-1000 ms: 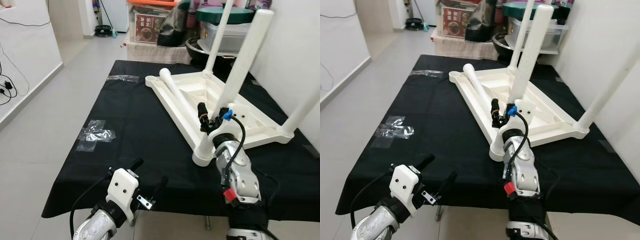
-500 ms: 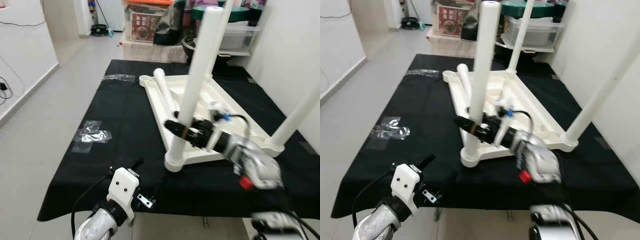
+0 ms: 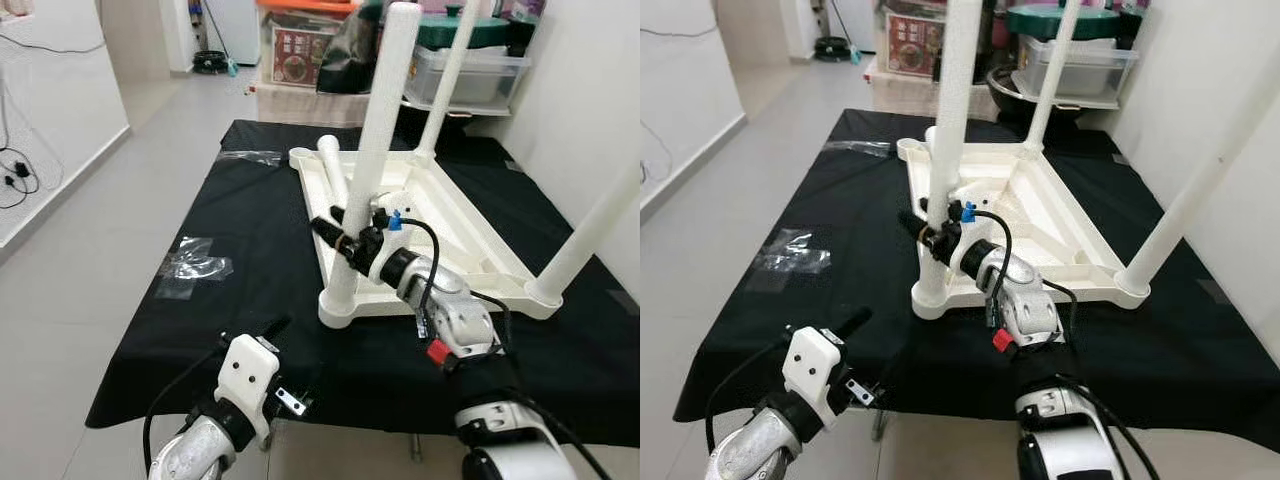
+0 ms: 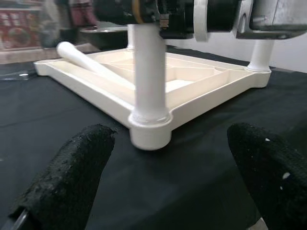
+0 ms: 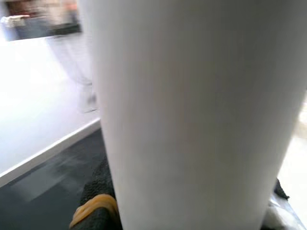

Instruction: Building children table

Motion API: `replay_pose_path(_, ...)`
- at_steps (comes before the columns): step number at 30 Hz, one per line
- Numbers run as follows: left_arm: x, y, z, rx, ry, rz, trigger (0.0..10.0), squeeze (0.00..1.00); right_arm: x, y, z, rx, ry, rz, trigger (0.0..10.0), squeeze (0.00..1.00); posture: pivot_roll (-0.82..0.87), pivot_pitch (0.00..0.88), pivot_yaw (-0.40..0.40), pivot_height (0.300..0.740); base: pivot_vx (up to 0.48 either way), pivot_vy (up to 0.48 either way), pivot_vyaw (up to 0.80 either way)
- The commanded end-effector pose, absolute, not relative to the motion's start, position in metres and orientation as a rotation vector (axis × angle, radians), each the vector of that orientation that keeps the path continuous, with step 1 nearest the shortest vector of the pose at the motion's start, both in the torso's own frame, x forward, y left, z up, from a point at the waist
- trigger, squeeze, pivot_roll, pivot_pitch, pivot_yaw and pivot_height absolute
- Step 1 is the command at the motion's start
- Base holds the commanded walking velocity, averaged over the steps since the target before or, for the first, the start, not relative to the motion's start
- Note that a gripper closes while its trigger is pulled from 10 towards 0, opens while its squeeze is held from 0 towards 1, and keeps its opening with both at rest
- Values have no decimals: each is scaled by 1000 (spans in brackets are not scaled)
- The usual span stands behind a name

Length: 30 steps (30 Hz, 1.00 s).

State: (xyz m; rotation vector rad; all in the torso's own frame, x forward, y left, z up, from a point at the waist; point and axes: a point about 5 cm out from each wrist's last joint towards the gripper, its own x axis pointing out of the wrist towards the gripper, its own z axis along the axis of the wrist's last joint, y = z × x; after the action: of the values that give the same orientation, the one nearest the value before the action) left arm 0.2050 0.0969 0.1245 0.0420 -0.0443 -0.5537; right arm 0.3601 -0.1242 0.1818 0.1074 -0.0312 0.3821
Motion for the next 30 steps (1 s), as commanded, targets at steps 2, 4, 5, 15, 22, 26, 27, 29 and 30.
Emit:
replay_pose_path(2, 205, 95, 123, 52, -41, -558, 10000, 0, 355, -166, 166, 133, 17, 50, 0, 0, 117, 0, -98, 740, 0, 0, 0)
replay_pose_path(4, 205, 95, 123, 51, -39, -559, 10000, 0, 346, -177, 164, 124, 20, -113, 0, 0, 114, 0, -94, 740, 0, 0, 0)
replay_pose_path(5, 205, 95, 123, 51, -39, -559, 10000, 0, 346, -177, 164, 124, 20, -113, 0, 0, 114, 0, -94, 740, 0, 0, 0)
replay_pose_path(15, 206, 96, 123, 51, -37, -562, 10000, 0, 323, -174, 158, 195, 61, -484, 0, 0, 117, 0, -93, 740, 0, 0, 0)
replay_pose_path(22, 206, 97, 123, 50, -35, -561, 10000, 0, 332, -142, 173, 268, -57, -247, 10000, 1000, 115, 0, -92, 740, 0, 0, 0)
replay_pose_path(26, 206, 97, 123, 51, -34, -563, 10000, 0, 336, -141, 177, 246, -97, -143, 10000, 0, 114, 0, -88, 740, 0, 0, 0)
replay_pose_path(27, 206, 97, 123, 51, -34, -564, 10000, 0, 336, -140, 178, 242, -97, -131, 10000, 0, 114, 0, -88, 740, 0, 0, 0)
replay_pose_path(29, 206, 97, 122, 49, -32, -566, 10000, 0, 339, -143, 181, 260, -113, 99, 10000, 0, 111, 0, -84, 740, 0, 0, 0)
replay_pose_path(30, 206, 97, 122, 49, -32, -566, 10000, 0, 339, -143, 181, 260, -113, 99, 10000, 0, 111, 0, -84, 740, 0, 0, 0)
